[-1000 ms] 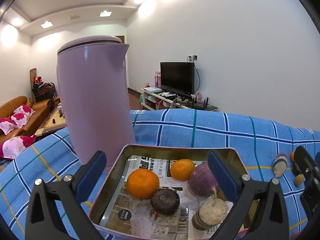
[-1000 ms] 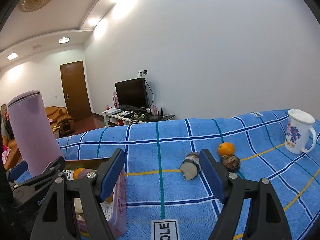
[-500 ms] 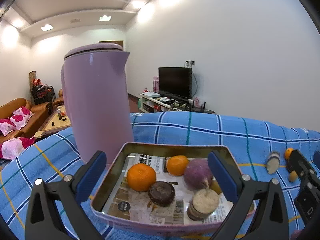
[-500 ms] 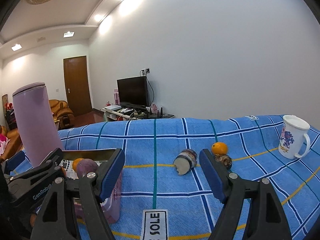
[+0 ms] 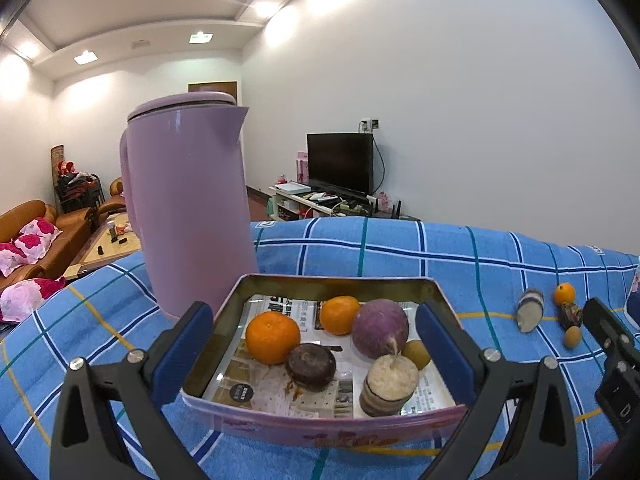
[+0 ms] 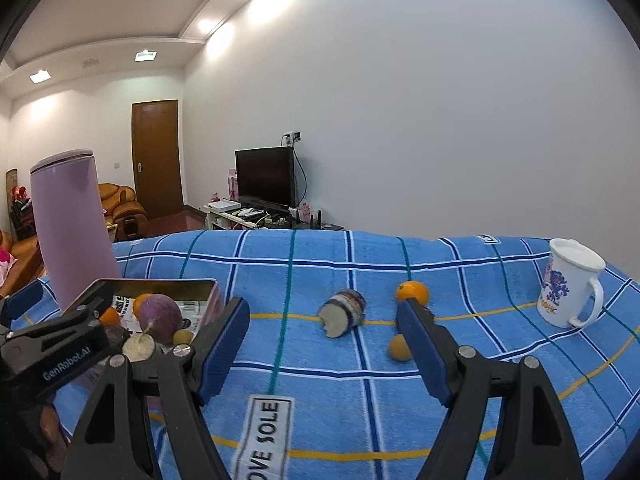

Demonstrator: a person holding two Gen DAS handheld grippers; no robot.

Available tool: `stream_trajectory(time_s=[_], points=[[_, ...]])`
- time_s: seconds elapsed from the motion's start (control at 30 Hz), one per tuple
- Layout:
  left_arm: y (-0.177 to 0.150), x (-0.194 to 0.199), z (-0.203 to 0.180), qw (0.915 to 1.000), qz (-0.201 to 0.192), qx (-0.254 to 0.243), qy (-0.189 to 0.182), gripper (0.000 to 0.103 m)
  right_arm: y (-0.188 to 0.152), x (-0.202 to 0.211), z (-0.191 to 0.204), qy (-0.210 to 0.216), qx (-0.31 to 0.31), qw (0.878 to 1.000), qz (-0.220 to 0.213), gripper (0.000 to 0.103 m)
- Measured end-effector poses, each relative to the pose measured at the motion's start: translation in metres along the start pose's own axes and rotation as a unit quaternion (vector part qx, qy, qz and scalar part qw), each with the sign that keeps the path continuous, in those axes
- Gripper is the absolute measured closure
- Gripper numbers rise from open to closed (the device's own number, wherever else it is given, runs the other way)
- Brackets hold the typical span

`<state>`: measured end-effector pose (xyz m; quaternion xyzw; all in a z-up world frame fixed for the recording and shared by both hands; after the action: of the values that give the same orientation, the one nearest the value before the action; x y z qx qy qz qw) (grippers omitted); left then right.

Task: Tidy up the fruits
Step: 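Move both open tools back toward the remaining fruits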

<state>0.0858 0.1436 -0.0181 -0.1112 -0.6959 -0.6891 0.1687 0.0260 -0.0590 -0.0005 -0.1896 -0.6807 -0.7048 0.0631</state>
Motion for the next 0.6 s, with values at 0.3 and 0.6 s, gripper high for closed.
stream_trajectory(time_s=[0.3, 0.6], points=[[-0.003, 0.01, -0.003, 0.9999, -0.003, -0.007, 0.012, 0.0, -0.001, 0.015, -0.027, -0.015, 0.035, 0.999, -0.014, 0.025], [-0.006, 0.021, -0.015, 0.9996, -0.005, -0.024, 0.015, 0.0, -0.001, 0.022, -0.065, -0.036, 0.036, 0.999, -0.015, 0.024]])
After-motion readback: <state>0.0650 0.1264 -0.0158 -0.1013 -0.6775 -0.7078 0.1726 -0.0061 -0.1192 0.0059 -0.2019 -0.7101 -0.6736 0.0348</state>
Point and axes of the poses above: each gripper's, at about its wrist camera, not at the fingertips, and x roughly against the way its jaws point, z to its left, y to its top, the point moved 5 cm from there along -x, roughly the way its jaws point
